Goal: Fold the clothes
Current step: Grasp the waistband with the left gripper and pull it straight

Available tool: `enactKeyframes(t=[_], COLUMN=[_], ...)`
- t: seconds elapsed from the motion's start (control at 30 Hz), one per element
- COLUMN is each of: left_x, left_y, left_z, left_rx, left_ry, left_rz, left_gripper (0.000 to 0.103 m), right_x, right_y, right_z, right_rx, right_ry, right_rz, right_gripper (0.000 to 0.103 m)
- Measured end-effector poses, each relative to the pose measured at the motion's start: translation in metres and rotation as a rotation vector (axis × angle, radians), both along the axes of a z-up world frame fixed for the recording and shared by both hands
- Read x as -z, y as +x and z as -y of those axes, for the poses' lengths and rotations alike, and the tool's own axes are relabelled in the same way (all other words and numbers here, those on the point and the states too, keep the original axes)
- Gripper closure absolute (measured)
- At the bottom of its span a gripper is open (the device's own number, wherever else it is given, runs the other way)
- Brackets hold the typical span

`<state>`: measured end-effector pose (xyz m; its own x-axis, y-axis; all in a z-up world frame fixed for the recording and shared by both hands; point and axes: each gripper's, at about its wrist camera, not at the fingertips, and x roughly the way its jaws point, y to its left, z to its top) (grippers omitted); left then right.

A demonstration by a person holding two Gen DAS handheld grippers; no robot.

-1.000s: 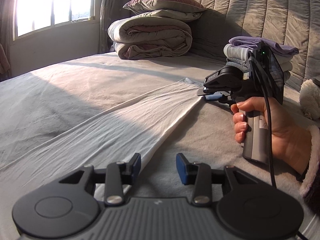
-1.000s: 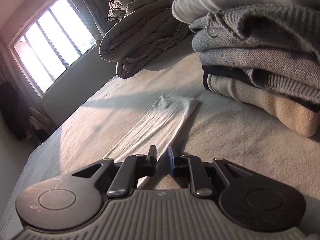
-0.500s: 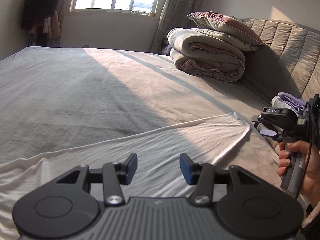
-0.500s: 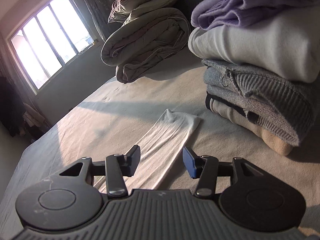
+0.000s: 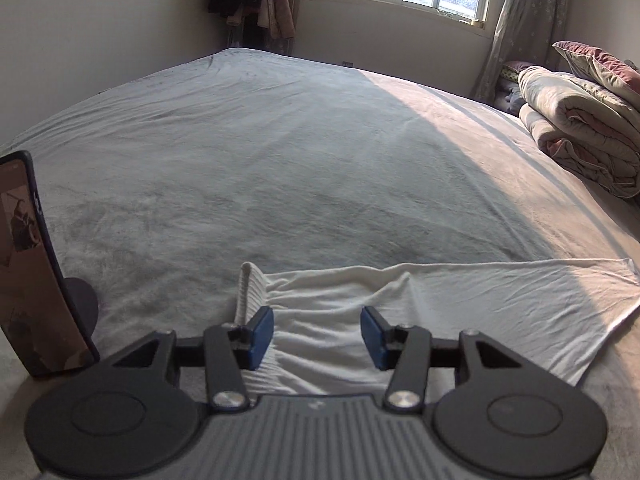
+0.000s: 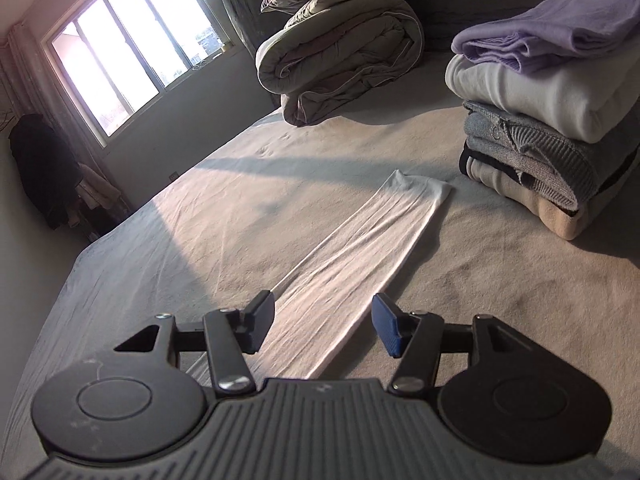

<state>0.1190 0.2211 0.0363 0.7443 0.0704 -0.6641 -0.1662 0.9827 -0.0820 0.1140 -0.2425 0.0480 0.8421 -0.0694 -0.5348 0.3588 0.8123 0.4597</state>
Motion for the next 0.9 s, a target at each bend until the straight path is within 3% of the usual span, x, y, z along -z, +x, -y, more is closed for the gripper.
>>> enactKeyframes(t=[0.23, 0.37, 0.43, 0.5, 0.6, 0.7, 0.73, 0.8, 0.9], left_x=[0.02, 0.028, 0.033, 0.037, 0.043, 0.044, 0.042, 0.036, 0.027], left_y=[0.006, 0.01, 0.013, 0.015, 0.018, 0.016, 0.014, 0.006, -0.01], left_z=[-0.017, -0.019, -0.02, -0.021, -0.019, -0.014, -0.012, -0.008, -0.005], left_rx=[-0.03, -0.025, -0.023, -0.02, -0.023, -0.026, -0.026, -0.018, 0.003], left_ry=[0.044, 0.067, 0.079, 0.091, 0.113, 0.153, 0.165, 0.186, 0.181], left_rz=[0.013, 0.023, 0.029, 0.034, 0.035, 0.036, 0.038, 0.061, 0.099], left_gripper=[0.054, 0.057, 0.091, 0.094, 0.093, 0.082, 0.07, 0.06, 0.057], right_x=[-0.005, 0.004, 0.009, 0.014, 0.016, 0.016, 0.015, 0.014, 0.013], right_y=[-0.031, -0.045, -0.048, -0.048, -0.049, -0.051, -0.052, -0.054, -0.055], right_z=[-0.031, -0.04, -0.044, -0.047, -0.047, -0.047, -0.047, -0.05, -0.054], right_rx=[-0.125, -0.153, -0.163, -0.168, -0.16, -0.16, -0.163, -0.176, -0.199], right_ry=[-0.095, -0.083, -0.082, -0.079, -0.07, -0.068, -0.074, -0.093, -0.114], right_rz=[-0.032, -0.044, -0.06, -0.075, -0.078, -0.075, -0.073, -0.071, -0.073], right_gripper=[0.042, 0.042, 0.042, 0.042, 0.042, 0.042, 0.042, 0.042, 0.042])
